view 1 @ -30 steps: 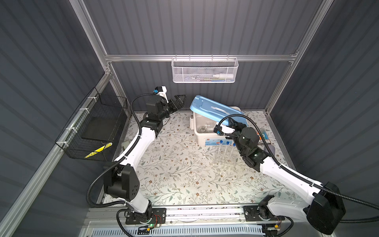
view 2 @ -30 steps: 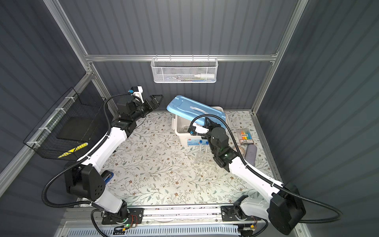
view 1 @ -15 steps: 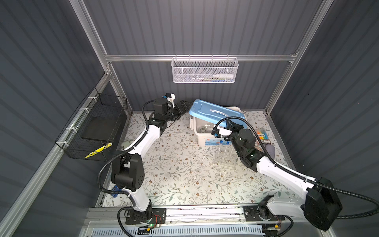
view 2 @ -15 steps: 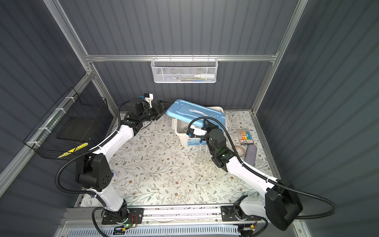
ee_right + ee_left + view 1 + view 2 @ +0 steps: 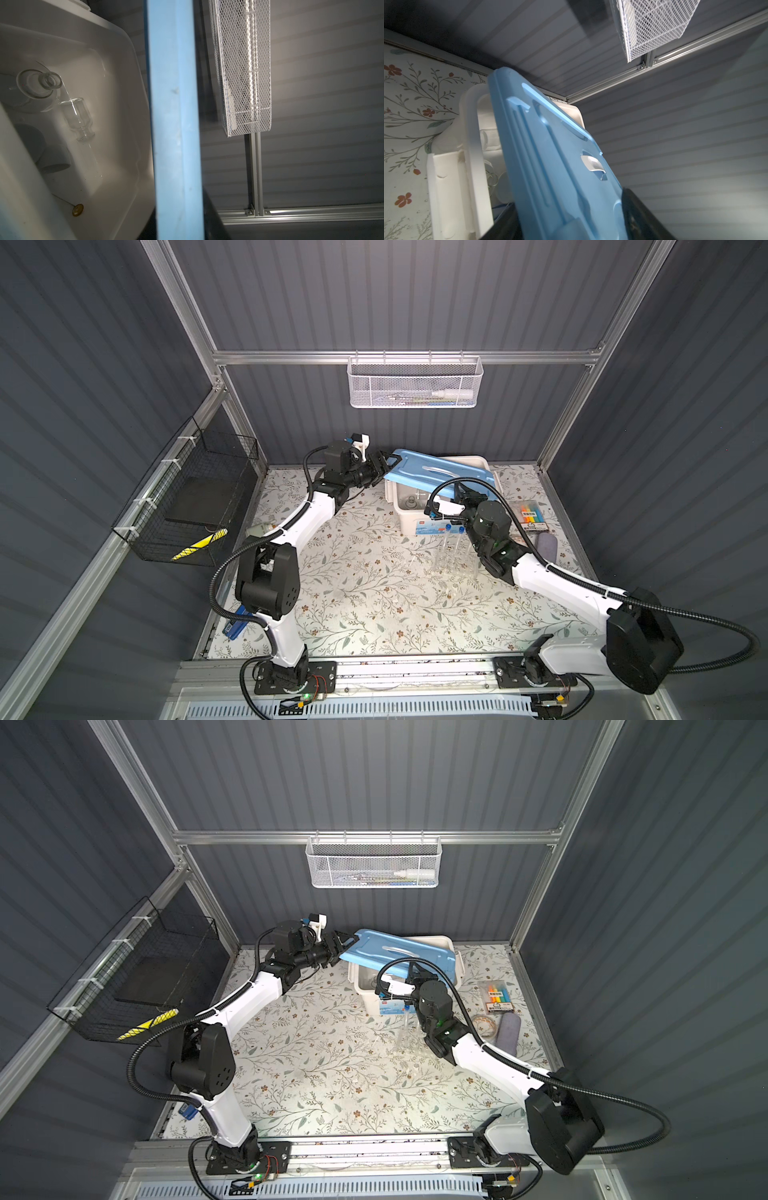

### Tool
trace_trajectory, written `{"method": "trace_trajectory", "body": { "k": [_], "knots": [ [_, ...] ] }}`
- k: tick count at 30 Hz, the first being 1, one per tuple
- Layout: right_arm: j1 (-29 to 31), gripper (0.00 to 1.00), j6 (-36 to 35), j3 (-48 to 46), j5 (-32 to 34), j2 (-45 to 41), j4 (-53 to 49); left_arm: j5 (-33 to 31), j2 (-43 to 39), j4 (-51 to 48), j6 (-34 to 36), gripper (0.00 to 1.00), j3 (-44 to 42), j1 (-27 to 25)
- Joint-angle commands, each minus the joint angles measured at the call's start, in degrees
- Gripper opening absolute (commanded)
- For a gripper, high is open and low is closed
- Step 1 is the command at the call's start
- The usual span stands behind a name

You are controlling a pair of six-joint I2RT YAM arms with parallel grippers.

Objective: Organize the chemistry lab equipment

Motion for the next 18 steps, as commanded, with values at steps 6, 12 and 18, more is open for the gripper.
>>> {"method": "trace_trajectory", "body": {
  "k": [6,12,18],
  "knots": [
    [0.36,0.32,1.87,1.4,-0.59,-2.1,-1.34,3.18,-0.24,7.54,-2.39,0.39,-3.56,-0.25],
    [-1.25,0.44,6.93,4.07,-0.87,-3.05,-11.72,3.04,-0.44,9.9,-3.68,0.36,-6.26,-0.25],
    [-4.05,0.53,14.24,6.53,-3.94,-4.38,-22.96,1.92,-0.61,10.08,-4.07,0.36,-7.8,-0.38]
  ]
}}
